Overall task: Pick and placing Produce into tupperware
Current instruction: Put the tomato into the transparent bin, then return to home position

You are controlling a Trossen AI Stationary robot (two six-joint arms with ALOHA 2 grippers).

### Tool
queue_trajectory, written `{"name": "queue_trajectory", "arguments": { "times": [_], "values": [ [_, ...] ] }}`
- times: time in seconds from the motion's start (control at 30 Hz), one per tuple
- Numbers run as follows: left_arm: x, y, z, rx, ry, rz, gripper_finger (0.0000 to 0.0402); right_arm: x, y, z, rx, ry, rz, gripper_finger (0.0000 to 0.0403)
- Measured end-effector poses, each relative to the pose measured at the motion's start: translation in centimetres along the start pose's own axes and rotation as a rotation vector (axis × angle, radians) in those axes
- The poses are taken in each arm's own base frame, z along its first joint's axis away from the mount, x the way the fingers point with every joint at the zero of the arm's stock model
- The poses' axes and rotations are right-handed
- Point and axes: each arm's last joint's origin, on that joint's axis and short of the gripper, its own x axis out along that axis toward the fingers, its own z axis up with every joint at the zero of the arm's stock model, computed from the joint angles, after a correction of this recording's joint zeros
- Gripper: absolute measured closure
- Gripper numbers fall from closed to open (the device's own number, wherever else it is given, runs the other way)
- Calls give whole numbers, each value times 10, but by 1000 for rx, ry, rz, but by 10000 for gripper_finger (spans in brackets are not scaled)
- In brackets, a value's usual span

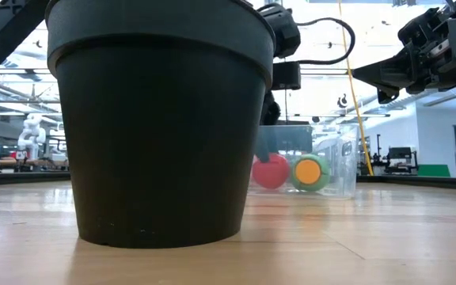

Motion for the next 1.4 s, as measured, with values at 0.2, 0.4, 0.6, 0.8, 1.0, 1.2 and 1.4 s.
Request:
{"name": "queue_trajectory", "arguments": {
  "times": [0.2, 0.4, 0.6, 0.8, 1.0, 1.2, 1.4],
  "values": [
    [-13, 3, 4, -2, -14, 20, 107, 0, 0, 0, -1, 0, 0, 403],
    [-29, 3, 5, -4, -31, 29, 107, 0, 0, 0, -2, 1, 0, 403],
    [-37, 4, 5, -23, -33, 38, 108, 0, 0, 0, 0, 2, 3, 403],
    [-42, 5, 3, -31, -25, 36, 108, 0, 0, 0, 0, 1, 3, 403],
    [-41, 4, 1, -18, -2, 25, 141, 0, 0, 0, -2, 1, 3, 403],
    [-41, 4, 1, -14, 1, 24, 253, 0, 0, 0, -2, 1, 3, 403],
    [-41, 4, -1, -9, 10, 20, 384, 0, 0, 0, -2, 1, 3, 403]
  ]
}}
